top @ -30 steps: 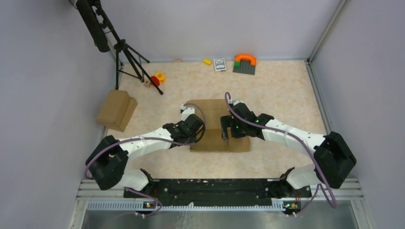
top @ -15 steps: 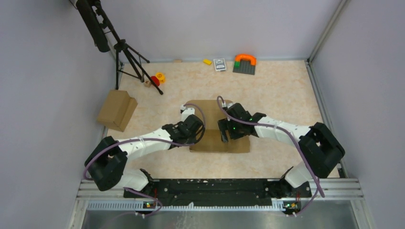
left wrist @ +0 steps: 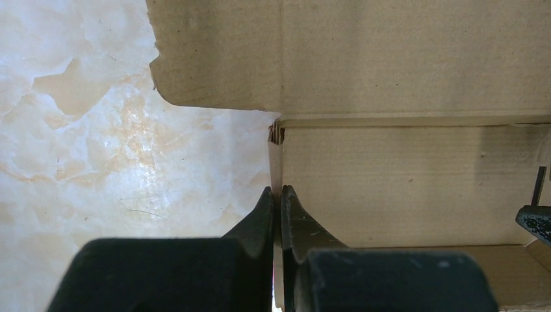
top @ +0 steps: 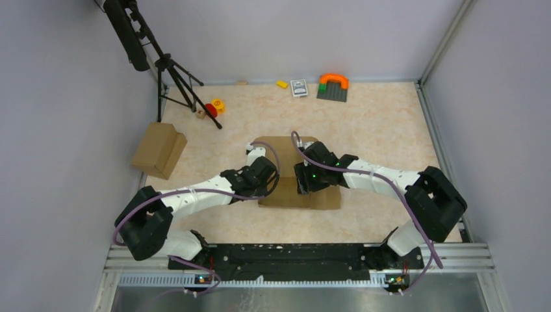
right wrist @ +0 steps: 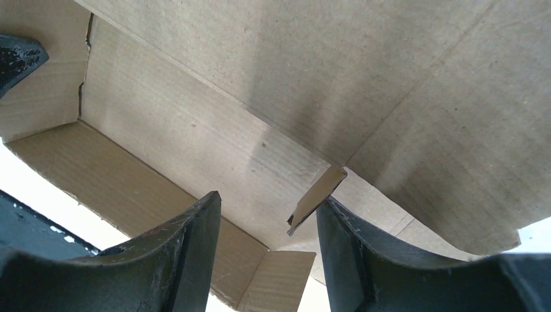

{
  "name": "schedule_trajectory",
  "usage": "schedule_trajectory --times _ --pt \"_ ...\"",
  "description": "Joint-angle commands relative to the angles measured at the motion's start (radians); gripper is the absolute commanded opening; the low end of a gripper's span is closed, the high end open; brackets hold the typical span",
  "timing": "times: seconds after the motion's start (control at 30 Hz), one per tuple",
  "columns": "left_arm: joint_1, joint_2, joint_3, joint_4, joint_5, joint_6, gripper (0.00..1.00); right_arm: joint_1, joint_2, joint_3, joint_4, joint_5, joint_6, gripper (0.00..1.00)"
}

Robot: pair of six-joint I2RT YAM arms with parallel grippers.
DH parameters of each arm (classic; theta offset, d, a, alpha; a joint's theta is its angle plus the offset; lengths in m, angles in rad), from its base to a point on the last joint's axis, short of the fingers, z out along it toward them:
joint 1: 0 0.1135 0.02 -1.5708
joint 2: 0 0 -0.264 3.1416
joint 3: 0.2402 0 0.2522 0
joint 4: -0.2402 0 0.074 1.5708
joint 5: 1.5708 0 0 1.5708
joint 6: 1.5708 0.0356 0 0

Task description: Fold the paper box

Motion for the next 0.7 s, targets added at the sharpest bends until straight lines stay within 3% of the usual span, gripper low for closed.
schedule_trajectory --times 0.0,0.13,0.3,0.43,0.53,0.67 --pt "-0.004 -0.033 -0.007 0.033 0.001 -0.001 0.0 0.011 0.009 0.042 0.019 0.033 0.055 0.55" --pt "-0.005 -0.038 -0.01 0.033 0.002 -0.004 0.0 0.007 0.017 0.038 0.016 0.051 0.086 0.5" --pt "-0.005 -0.039 -0.011 0.033 0.004 -0.003 0.0 0.004 0.05 0.053 0.04 0.051 0.123 0.31" --pt "-0.006 -0.041 -0.009 0.034 0.007 0.004 0.0 0.003 0.071 0.066 0.069 0.036 0.132 0.3" --pt "-0.007 -0.04 -0.01 0.033 0.009 0.007 0.0 0.003 0.087 0.071 0.084 0.034 0.133 0.36" --pt "-0.007 -0.038 -0.011 0.039 0.01 0.007 0.0 0.003 0.095 0.081 0.083 0.05 0.131 0.37"
